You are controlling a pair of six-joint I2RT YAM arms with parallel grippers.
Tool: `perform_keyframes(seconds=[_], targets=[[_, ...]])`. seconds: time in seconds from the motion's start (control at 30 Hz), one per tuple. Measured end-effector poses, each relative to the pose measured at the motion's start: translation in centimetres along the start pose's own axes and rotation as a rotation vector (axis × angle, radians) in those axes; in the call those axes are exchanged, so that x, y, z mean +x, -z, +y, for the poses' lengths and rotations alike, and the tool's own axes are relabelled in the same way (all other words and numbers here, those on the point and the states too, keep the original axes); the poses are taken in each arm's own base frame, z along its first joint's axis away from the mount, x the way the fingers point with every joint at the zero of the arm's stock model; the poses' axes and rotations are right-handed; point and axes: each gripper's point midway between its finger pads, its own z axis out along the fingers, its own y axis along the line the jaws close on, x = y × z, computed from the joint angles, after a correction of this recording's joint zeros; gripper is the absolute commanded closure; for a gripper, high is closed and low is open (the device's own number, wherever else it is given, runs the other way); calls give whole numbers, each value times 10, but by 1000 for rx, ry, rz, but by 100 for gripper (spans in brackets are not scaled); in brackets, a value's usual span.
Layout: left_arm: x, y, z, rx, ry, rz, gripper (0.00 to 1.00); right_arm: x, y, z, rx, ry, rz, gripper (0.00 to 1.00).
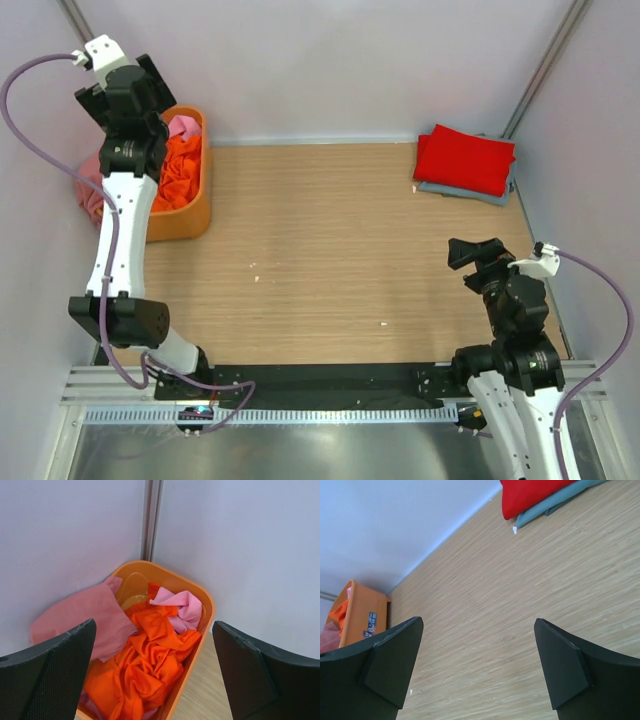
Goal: Fold and stack the t-shirts
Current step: Grab the tshirt from the pile
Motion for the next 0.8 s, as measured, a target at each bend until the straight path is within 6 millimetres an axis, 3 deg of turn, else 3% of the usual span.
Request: perform_keyframes(seconds=[0.13, 0.2, 0.3, 0.4, 0.47, 0.6, 0.8], targets=[[18, -17, 0, -2, 27, 59, 0, 17, -7, 8, -72, -20, 48, 0], [29, -23, 1, 2, 32, 90, 0, 36, -13, 13, -140, -38, 100, 0], [49, -40, 6, -7, 55, 142, 0, 89, -30, 10, -247, -88, 227, 0], [76, -63, 20, -41, 71, 199, 1, 163, -43, -32, -159, -142, 439, 0], [99, -78, 28, -61, 73, 251, 3, 205, -40, -61, -56, -166, 583, 0], [153, -103, 31, -72, 47, 364, 4, 211, -48, -48, -117, -149, 615, 0], [226, -119, 18, -31, 25, 518, 5, 223, -42, -36, -165, -81, 638, 0]])
